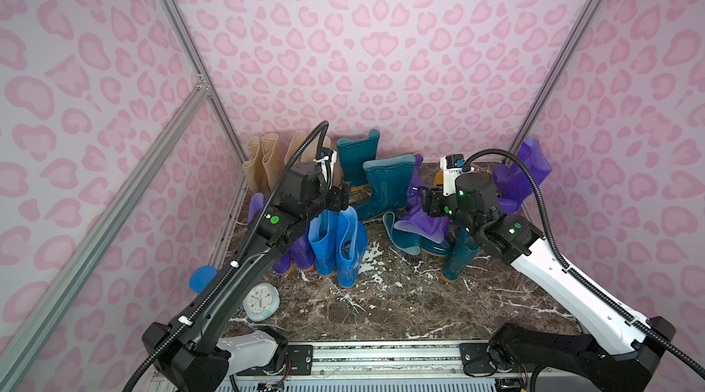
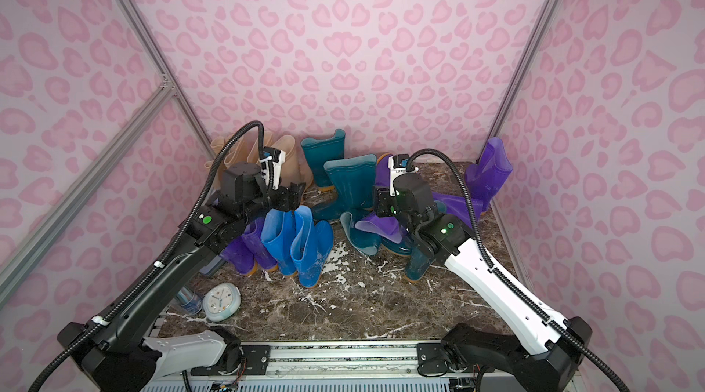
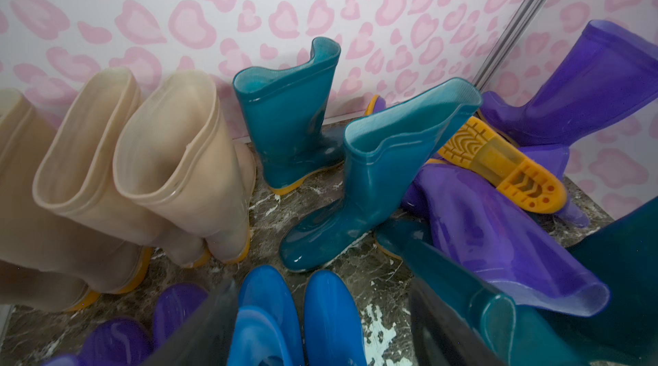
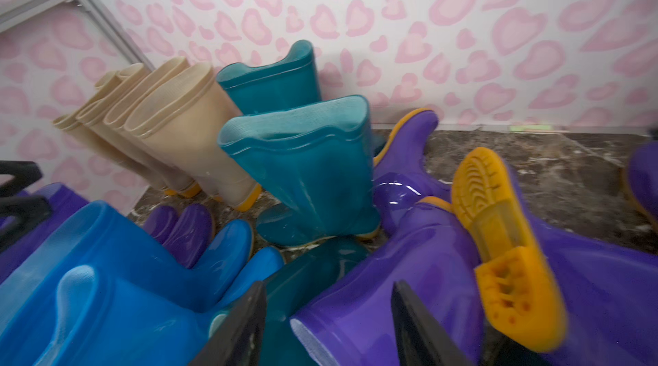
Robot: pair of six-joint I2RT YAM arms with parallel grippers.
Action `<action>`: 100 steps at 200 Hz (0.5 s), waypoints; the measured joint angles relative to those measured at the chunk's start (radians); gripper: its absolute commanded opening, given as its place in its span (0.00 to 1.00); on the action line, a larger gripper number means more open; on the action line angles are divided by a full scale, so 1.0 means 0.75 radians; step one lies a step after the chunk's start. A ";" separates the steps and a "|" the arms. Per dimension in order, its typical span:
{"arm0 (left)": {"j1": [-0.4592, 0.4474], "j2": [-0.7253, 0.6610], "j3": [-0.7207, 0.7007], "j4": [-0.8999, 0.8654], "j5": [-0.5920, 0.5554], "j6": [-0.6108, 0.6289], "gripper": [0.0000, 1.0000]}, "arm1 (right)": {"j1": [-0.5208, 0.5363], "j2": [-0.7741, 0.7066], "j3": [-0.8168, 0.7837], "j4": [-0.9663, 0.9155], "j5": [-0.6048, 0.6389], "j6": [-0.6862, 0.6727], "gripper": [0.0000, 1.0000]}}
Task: Match and arrange rain boots in pairs
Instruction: Pick up the rain boot at the center of the board.
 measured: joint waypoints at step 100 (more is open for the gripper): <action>-0.044 0.075 0.027 -0.025 0.105 -0.029 0.77 | -0.301 -0.198 0.016 -0.303 0.257 0.049 0.69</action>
